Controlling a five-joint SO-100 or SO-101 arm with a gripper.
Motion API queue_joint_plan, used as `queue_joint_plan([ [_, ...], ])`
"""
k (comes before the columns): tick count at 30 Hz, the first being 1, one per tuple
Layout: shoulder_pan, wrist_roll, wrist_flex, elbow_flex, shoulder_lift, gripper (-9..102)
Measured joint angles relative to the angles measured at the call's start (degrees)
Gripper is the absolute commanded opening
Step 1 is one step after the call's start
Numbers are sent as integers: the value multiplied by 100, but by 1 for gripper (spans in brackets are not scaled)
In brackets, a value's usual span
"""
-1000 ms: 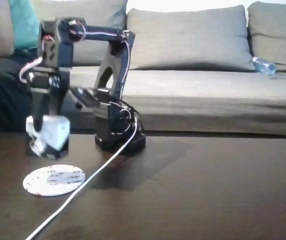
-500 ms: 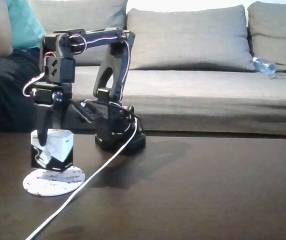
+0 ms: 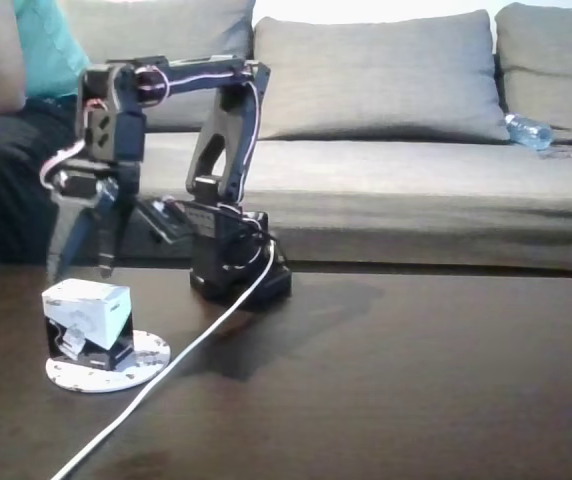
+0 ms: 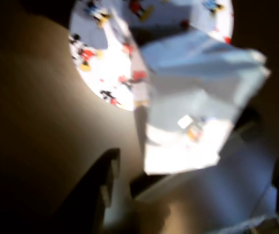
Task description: Grasp a servo box and put it on the zirlivani.
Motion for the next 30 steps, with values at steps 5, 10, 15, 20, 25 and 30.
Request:
queue_joint_plan([
  [5,-97,9,905,-861,378,31],
  [10,-1020,378,1389,-1107,1635,1],
  [15,-2496,879,861,79,3234,0],
  [20,-3621,1301,457,2092,5142,0],
  [25,-4280,1573,615,4043,7383,0],
  [30,-4386,1670,369,4860,7550,0],
])
